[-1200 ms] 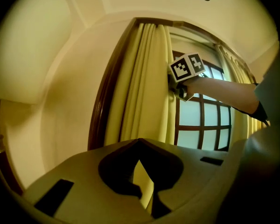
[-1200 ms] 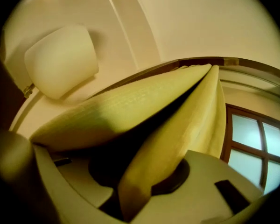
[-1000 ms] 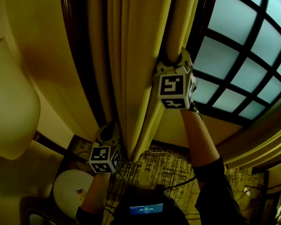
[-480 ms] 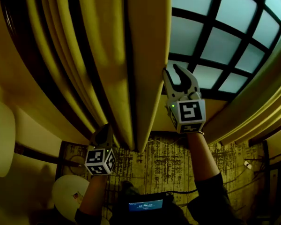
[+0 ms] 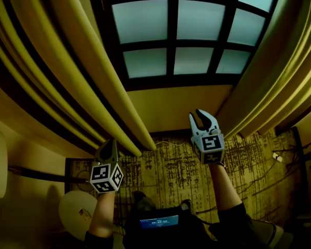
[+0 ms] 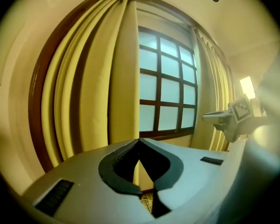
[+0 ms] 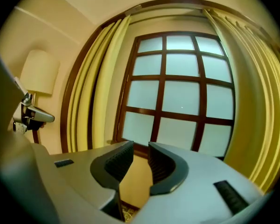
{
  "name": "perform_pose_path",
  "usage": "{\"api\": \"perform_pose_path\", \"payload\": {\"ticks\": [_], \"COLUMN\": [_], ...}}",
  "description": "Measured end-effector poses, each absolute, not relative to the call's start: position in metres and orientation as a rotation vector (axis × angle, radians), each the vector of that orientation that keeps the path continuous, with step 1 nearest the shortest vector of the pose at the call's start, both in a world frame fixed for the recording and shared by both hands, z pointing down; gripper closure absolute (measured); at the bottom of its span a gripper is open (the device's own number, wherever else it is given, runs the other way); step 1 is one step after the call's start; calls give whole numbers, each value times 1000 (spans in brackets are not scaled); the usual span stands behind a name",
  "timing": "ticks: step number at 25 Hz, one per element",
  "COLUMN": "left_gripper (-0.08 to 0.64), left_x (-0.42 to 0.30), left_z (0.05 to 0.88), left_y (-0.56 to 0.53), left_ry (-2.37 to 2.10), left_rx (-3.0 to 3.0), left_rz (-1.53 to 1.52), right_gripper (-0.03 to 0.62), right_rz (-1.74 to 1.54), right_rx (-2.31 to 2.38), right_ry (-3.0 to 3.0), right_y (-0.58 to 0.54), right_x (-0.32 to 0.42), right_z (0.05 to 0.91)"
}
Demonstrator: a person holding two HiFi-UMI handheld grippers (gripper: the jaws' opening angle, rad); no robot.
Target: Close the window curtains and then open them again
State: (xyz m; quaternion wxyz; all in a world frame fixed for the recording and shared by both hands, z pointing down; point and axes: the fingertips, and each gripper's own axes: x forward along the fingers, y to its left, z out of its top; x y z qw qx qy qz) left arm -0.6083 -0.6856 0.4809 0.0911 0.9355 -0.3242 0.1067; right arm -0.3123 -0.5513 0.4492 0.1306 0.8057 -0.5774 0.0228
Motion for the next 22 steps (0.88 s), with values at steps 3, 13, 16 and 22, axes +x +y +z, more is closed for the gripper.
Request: {"api": "perform_pose_path", "payload": {"ticks": [3, 13, 16, 22], "left_gripper": [551, 550, 550, 550], "left_x": [-591, -537, -531, -542], "left_z": [487, 509, 513, 508], "left_y": [-652, -530, -504, -487], "left_ry": [-966, -987, -997, -1008], "left_rx": [2784, 2771, 2775, 2775], "left_rz": [349, 430, 478, 523], "right_gripper": [550, 578, 578, 578], "right_rz": [205, 511, 554, 618], "right_rx": [2359, 2315, 2300, 2319], "right_ry": [-1598, -1605, -1631, -1620], "right_y": [-486, -330, -305, -278], "right_x": [-289, -253, -250, -259], "right_z": [493, 579, 586, 587]}}
